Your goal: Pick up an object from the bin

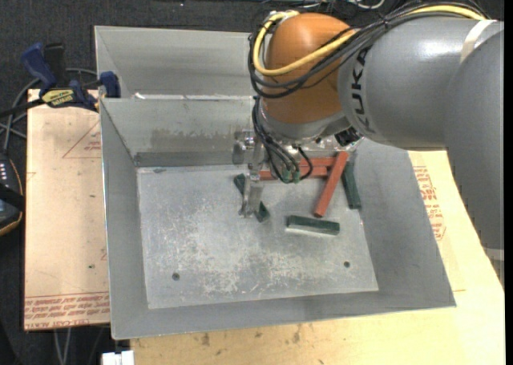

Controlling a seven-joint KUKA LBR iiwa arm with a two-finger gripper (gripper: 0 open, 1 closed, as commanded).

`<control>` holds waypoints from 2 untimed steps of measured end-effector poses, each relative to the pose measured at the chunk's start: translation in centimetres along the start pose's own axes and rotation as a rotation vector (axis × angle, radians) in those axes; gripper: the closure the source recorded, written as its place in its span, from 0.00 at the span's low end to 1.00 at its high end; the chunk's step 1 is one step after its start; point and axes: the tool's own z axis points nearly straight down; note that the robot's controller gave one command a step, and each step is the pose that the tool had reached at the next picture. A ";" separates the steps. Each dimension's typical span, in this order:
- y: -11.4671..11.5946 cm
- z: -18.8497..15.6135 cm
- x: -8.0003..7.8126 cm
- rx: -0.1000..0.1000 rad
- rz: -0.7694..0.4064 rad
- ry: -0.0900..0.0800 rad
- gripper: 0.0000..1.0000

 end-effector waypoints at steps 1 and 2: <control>-3.4 1.2 4.8 -0.003 0.154 -0.001 0.00; -10.3 8.0 -0.1 -0.001 0.232 -0.002 0.00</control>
Offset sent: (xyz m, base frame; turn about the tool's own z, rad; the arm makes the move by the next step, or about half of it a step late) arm -0.0482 -0.0325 -0.0106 0.1546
